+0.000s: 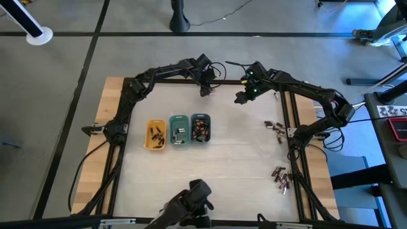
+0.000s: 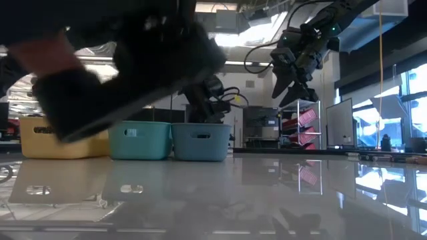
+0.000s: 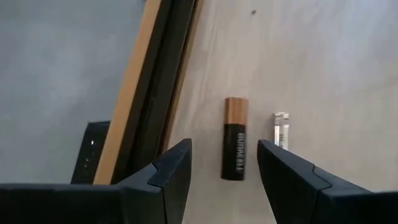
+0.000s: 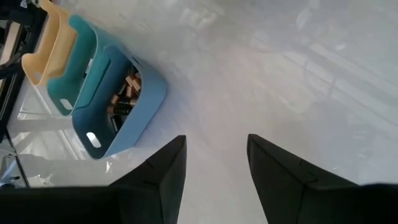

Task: Sort batteries
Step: Put the large black battery into the blue bin

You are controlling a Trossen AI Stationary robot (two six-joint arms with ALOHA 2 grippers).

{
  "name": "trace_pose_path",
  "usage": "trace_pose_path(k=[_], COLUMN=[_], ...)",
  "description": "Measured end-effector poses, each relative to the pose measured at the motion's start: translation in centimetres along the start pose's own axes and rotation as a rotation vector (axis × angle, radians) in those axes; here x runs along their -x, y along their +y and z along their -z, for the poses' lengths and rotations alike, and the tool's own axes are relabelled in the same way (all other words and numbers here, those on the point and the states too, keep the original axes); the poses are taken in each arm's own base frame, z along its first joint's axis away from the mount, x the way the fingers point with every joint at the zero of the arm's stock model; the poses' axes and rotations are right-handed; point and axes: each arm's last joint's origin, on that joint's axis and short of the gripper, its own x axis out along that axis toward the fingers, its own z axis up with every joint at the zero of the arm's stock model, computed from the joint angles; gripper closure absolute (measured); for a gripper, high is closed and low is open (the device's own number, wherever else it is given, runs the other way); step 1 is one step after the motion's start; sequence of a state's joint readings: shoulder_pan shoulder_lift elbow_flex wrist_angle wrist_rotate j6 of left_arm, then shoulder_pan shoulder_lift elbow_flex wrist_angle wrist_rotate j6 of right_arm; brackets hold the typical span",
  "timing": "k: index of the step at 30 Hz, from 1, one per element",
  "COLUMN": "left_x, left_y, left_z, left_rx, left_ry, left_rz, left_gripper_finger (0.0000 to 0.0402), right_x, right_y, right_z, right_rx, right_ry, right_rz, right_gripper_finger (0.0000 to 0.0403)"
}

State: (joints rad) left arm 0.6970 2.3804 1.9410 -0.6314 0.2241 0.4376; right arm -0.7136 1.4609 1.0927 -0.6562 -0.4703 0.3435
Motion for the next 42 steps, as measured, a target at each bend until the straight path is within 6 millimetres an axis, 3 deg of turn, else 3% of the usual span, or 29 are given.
trace_pose_path(k=[8,17,28,37,42], left_x=[-1.4,-1.6,-1.8,-1.8,-1.8], left_y=[0.2,0.2,-0.1,-0.2,-0.3], left_z=[1.0,1.1,1.1,1.1,1.0], left_rx=[-0.003,-0.038,-0.073,-0.073,-0.060], left_ry=[0.083,0.085,0.082,0.078,0.089], left_rz=[0.035,0.035,0.055,0.068,0.053], left_gripper_finger=[0.0233,0.0282,0.0311,0.0366,0.0367], right_x=[0.0,0.0,0.0,0.0,0.0], right_y=[-0.1,-0.1,-0.1,-0.1,0.0], right_z=[0.0,0.0,0.0,0.1,0.2], right_rx=[0.008,0.019,0.029,0.024,0.019], right_ry=[-0.012,-0.015,-0.014,0.000,0.017], right_rz=[0.033,0.041,0.039,0.025,-0.004], right_gripper_finger=[0.0230,0.0230,0.0230,0.0230,0.0230])
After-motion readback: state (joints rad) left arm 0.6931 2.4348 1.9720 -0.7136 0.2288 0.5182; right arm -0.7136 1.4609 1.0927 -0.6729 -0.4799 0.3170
